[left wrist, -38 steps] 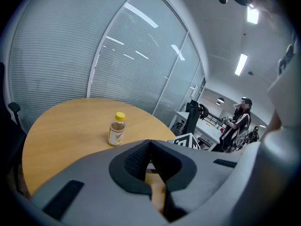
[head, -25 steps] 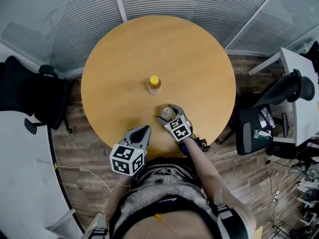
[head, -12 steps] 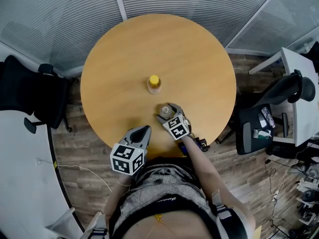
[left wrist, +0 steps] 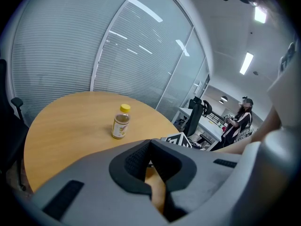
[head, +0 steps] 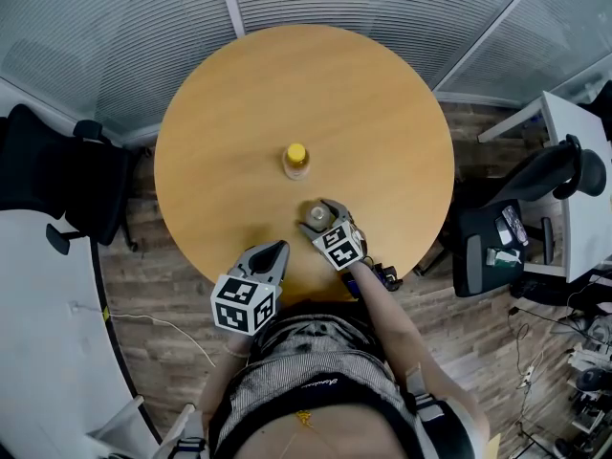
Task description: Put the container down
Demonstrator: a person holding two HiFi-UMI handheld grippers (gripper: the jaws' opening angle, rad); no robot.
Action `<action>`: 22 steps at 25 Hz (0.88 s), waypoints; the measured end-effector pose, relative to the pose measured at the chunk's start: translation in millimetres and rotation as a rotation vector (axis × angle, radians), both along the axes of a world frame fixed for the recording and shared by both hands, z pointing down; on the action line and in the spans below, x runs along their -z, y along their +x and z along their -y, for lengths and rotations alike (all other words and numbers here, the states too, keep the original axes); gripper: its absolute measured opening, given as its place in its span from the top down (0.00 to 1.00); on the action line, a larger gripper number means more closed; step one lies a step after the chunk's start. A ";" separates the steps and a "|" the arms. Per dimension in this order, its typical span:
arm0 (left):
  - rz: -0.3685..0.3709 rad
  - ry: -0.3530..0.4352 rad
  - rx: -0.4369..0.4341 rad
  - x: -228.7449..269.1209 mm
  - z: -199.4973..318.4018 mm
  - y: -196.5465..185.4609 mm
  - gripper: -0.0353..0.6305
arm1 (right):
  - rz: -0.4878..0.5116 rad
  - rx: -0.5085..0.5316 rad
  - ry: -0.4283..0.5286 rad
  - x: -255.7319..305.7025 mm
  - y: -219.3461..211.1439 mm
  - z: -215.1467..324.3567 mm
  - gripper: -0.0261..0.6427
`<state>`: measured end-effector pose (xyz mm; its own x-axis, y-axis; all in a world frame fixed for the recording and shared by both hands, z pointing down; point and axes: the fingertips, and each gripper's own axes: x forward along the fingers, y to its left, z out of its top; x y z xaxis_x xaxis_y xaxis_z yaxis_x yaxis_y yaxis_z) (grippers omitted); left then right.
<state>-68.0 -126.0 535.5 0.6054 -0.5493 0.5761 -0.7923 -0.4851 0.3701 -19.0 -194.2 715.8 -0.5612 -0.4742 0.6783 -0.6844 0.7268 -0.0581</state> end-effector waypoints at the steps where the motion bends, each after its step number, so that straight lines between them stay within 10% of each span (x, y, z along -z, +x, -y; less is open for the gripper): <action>1: 0.000 -0.001 -0.001 -0.1 -0.3 0.2 0.92 | 0.001 0.002 0.000 0.2 0.1 -0.5 0.44; 22: 0.004 -0.003 -0.006 -1.5 -3.7 3.4 0.92 | 0.015 0.005 0.006 -4.5 5.0 -7.0 0.44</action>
<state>-64.6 -122.3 536.9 0.6060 -0.5441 0.5803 -0.7911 -0.4885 0.3681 -14.1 -187.2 720.4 -0.5736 -0.4753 0.6671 -0.6797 0.7307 -0.0639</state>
